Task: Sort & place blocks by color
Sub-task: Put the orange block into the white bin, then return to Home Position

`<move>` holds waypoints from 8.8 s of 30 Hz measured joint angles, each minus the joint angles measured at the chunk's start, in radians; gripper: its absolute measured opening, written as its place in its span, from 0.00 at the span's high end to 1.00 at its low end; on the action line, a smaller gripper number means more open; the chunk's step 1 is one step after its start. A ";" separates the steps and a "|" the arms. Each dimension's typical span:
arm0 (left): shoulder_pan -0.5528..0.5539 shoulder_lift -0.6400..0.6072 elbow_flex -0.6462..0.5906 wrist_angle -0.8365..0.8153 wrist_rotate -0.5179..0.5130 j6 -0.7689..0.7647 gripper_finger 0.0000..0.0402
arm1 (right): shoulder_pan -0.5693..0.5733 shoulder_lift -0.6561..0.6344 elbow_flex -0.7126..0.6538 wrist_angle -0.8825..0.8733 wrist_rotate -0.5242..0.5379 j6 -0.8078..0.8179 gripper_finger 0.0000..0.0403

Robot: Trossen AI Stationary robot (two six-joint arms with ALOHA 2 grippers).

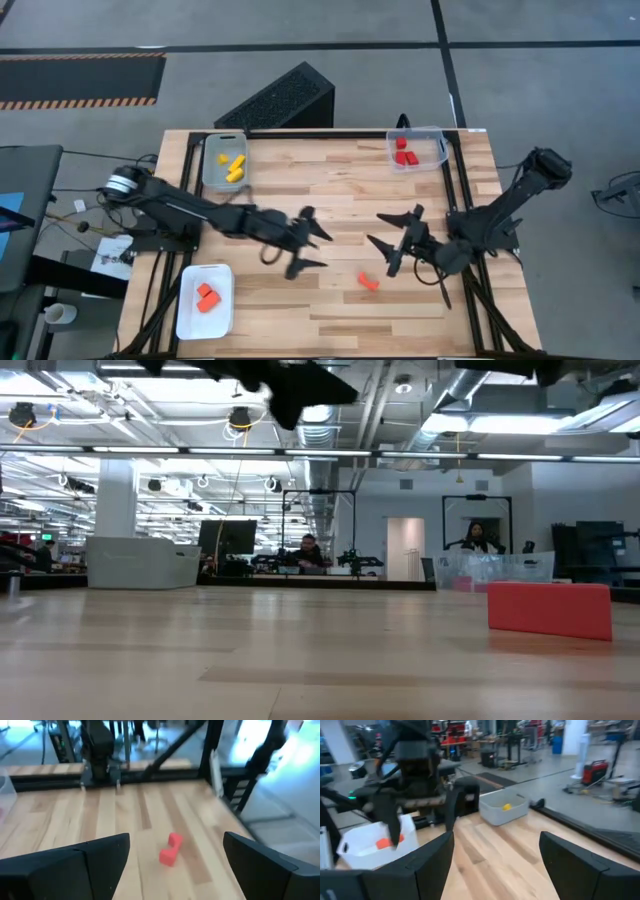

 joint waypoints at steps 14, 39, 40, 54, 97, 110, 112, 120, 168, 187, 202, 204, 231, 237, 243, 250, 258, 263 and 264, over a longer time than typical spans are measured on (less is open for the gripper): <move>-0.043 0.566 0.438 -0.164 -0.037 0.208 0.22 | 0.071 -0.038 0.000 -0.052 0.055 0.011 0.22; -0.083 0.909 0.841 -0.407 -0.081 0.312 0.33 | 0.066 -0.040 0.001 -0.121 0.054 0.075 0.22; -0.082 0.909 0.841 -0.410 -0.083 0.312 0.37 | 0.066 -0.040 0.001 -0.121 0.054 0.074 0.22; -0.075 0.845 0.836 -0.595 -0.119 0.257 0.94 | 0.066 -0.040 0.001 -0.125 0.054 0.072 0.22; -0.648 -0.413 -0.062 -1.287 -0.252 -0.979 0.94 | 0.073 -0.040 0.000 -0.116 0.054 0.082 0.22; -0.852 -0.272 -0.061 -1.304 -0.272 -1.226 0.92 | 0.073 -0.040 0.000 -0.122 0.054 0.106 0.22; -0.851 -0.225 -0.062 -1.304 -0.272 -1.217 0.92 | 0.073 -0.040 0.000 -0.122 0.054 0.106 0.22; -0.822 -0.045 -0.061 -1.291 -0.202 -1.109 0.92 | 0.063 -0.040 0.000 -0.123 0.051 0.106 0.22; -0.672 -0.385 0.197 -0.990 -0.860 -0.329 0.68 | -0.124 -0.042 0.001 -0.106 -0.240 0.161 0.22; -0.581 -0.575 -0.028 -0.700 -0.810 -0.221 0.98 | -0.144 -0.042 0.001 -0.154 -0.237 0.225 0.22; -0.580 -0.574 -0.028 -0.697 -0.814 -0.219 1.00 | -0.150 -0.042 0.001 -0.190 -0.236 0.236 0.22; -0.580 -0.574 -0.028 -0.696 -0.814 -0.219 1.00 | -0.150 -0.042 0.001 -0.204 -0.236 0.237 0.22; -0.581 -0.574 -0.028 -0.711 -0.851 -0.248 1.00 | -0.222 -0.042 0.001 -0.343 -0.264 0.337 0.26; -0.581 -0.587 -0.028 -0.712 -0.857 -0.252 1.00 | -0.221 -0.049 0.001 -0.322 -0.264 0.234 0.47; -0.576 -0.651 -0.028 -0.698 -0.879 -0.216 1.00 | -0.221 -0.098 0.001 -0.258 -0.264 -0.005 0.80; -0.576 -0.723 -0.028 -0.697 -0.904 -0.159 1.00 | -0.205 -0.249 0.001 -0.261 -0.268 -0.233 0.96; -0.503 -0.767 -0.187 -0.315 -0.716 0.095 1.00 | -0.203 -0.496 0.001 -0.269 -0.409 -0.371 0.95; -0.411 -0.830 -0.325 -0.105 -0.579 0.143 1.00 | -0.214 -0.603 0.001 -0.370 -0.515 -0.333 0.98; -0.392 -0.846 -0.352 -0.072 -0.561 0.144 1.00 | -0.214 -0.618 0.001 -0.393 -0.523 -0.315 0.97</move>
